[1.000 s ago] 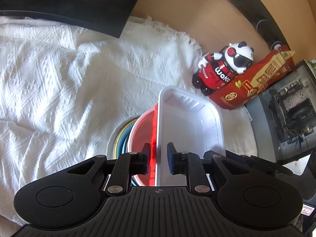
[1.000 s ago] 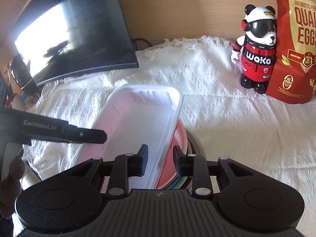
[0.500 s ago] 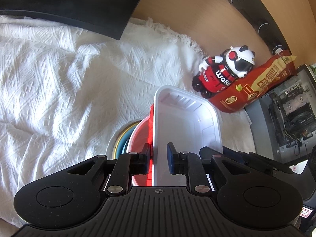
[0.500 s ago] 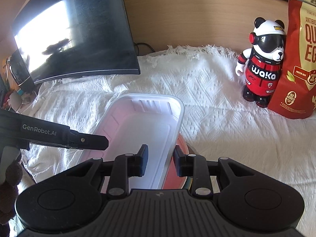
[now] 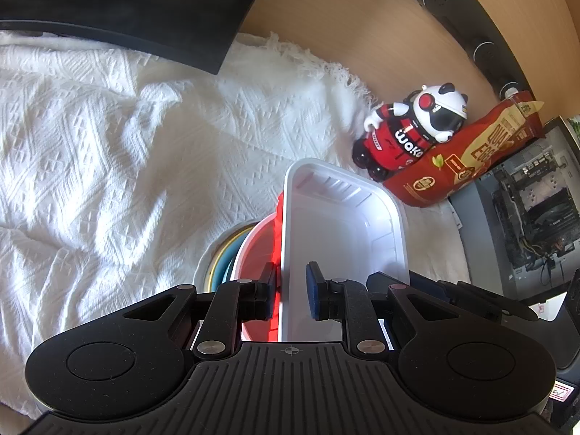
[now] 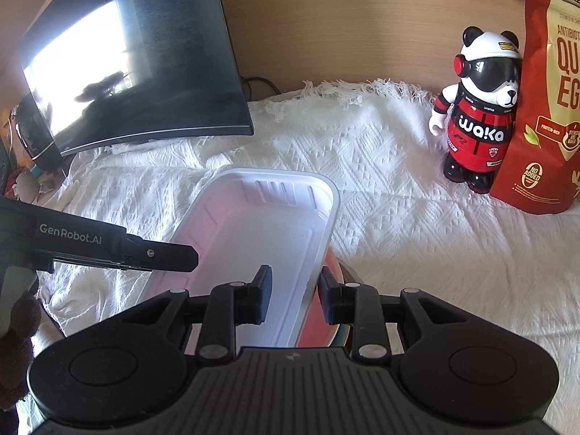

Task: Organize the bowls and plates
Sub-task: 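Lower the white tray onto the white bowl atop the stack with both grippers, then open both grippers and withdraw them from the tray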

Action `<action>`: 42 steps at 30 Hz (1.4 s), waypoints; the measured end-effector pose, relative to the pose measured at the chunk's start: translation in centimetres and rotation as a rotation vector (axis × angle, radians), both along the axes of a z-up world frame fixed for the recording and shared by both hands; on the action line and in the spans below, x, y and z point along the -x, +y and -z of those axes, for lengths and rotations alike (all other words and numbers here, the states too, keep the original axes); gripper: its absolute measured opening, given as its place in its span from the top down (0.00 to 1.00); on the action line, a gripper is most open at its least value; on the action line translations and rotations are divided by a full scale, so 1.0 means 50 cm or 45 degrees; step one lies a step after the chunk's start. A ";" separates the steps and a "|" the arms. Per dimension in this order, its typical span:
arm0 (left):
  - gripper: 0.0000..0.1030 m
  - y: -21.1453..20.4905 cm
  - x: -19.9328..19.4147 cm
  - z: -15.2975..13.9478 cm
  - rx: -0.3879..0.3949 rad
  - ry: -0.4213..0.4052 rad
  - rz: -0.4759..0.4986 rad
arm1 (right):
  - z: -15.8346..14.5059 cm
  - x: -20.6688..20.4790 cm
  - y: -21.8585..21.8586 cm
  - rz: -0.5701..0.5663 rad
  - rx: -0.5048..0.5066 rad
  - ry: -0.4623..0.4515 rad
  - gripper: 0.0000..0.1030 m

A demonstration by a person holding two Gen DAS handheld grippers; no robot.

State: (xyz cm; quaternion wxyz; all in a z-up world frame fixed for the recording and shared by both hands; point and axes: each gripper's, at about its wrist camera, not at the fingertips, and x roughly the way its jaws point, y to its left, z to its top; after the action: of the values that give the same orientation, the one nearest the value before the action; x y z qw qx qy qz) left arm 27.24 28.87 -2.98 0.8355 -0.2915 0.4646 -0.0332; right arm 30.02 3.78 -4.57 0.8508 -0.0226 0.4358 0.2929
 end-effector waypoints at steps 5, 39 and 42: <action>0.81 -0.001 0.002 0.000 0.001 -0.001 0.001 | -0.001 0.002 0.000 0.002 0.001 0.000 0.73; 0.81 0.037 0.133 -0.061 -0.163 -0.286 -0.061 | -0.068 0.109 -0.046 0.372 0.002 -0.116 0.73; 0.81 0.018 0.190 -0.062 -0.218 -0.348 -0.073 | -0.077 0.139 -0.062 0.393 -0.014 -0.141 0.72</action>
State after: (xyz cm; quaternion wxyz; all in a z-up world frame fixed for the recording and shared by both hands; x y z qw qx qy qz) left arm 17.74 29.78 0.13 0.9133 -0.2253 0.3391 -0.0091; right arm 23.05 0.68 -0.69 0.9085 0.0332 0.3848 0.1594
